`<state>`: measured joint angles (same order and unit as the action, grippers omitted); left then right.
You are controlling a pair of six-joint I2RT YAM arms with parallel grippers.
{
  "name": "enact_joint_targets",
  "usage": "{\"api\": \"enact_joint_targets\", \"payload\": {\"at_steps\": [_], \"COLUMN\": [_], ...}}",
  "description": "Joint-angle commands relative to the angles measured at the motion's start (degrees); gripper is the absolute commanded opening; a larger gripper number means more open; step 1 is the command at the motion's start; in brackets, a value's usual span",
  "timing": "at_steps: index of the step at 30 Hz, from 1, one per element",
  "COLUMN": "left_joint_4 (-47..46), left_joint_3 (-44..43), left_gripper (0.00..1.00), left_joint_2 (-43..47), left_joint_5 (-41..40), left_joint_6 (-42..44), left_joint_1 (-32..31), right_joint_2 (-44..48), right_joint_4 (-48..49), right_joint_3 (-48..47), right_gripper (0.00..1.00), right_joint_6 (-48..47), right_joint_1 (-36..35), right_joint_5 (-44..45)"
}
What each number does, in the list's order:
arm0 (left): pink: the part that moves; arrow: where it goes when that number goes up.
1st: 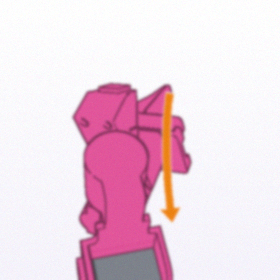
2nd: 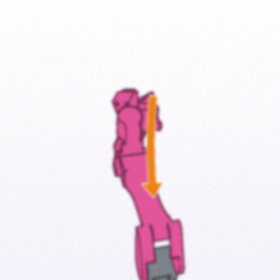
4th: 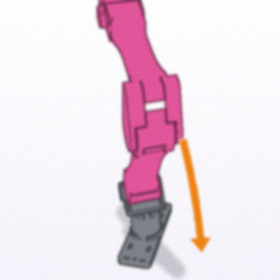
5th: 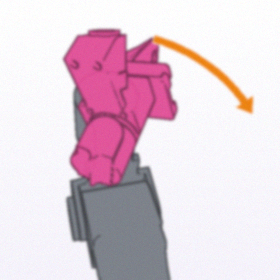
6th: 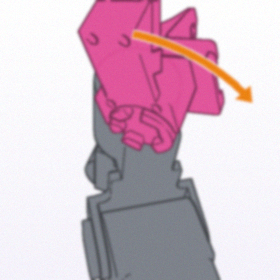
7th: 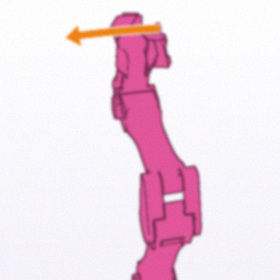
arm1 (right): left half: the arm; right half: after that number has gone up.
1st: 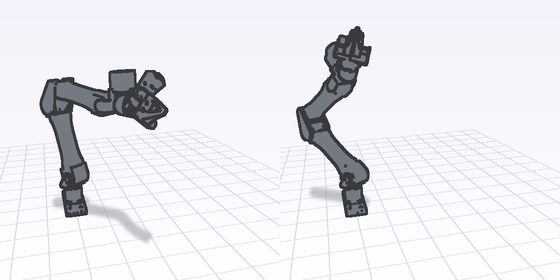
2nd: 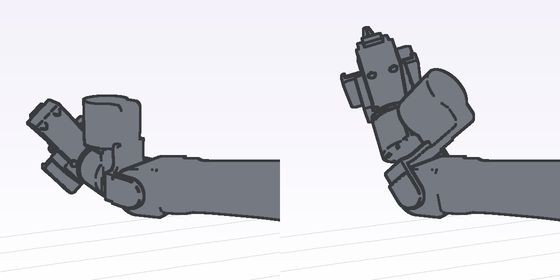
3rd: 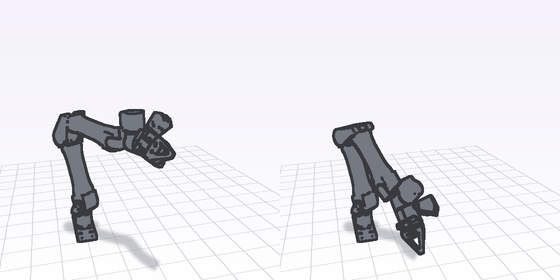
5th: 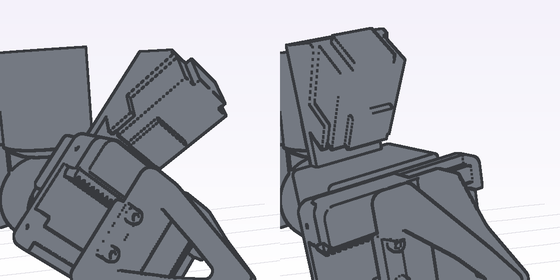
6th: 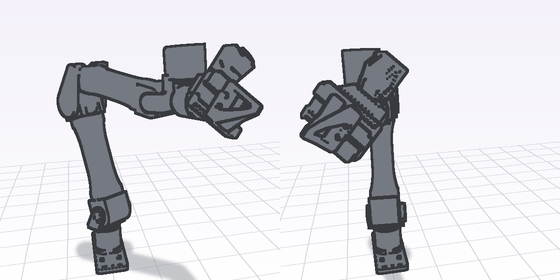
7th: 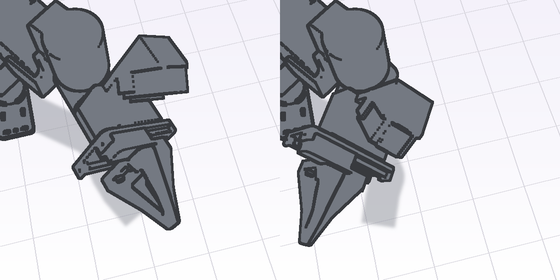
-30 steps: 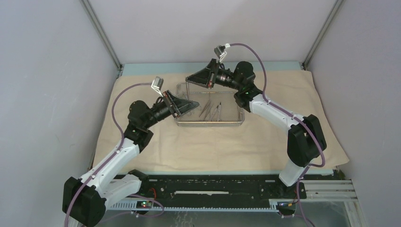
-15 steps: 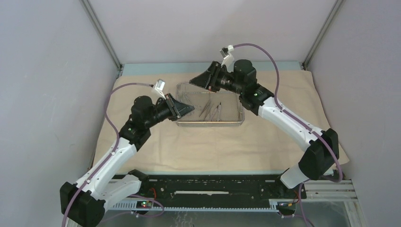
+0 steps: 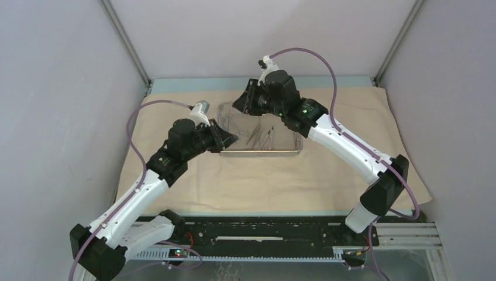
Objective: Open and lay out the surgical kit
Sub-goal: Place the medical item in the surgical kit.
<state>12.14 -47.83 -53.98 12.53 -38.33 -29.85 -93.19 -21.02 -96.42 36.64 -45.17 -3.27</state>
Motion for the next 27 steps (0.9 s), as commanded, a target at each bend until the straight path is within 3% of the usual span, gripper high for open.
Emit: {"api": "enact_joint_targets", "payload": {"at_steps": [1, 27], "left_joint_4": [0.6, 0.7], "left_joint_3": [-3.8, -4.5], "left_gripper": [0.0, 0.0], "left_joint_2": [0.5, -0.3], "left_joint_5": [-3.2, -2.8], "left_joint_6": [2.8, 3.2], "left_joint_1": [-1.0, -1.5], "right_joint_2": [-1.6, -3.4], "right_joint_4": [-4.3, -3.5], "right_joint_3": [-3.7, -5.1], "right_gripper": [0.31, 0.33], "right_joint_6": [-2.8, -2.7], "right_joint_1": [-1.4, -3.6], "right_joint_5": [5.3, 4.9]}}
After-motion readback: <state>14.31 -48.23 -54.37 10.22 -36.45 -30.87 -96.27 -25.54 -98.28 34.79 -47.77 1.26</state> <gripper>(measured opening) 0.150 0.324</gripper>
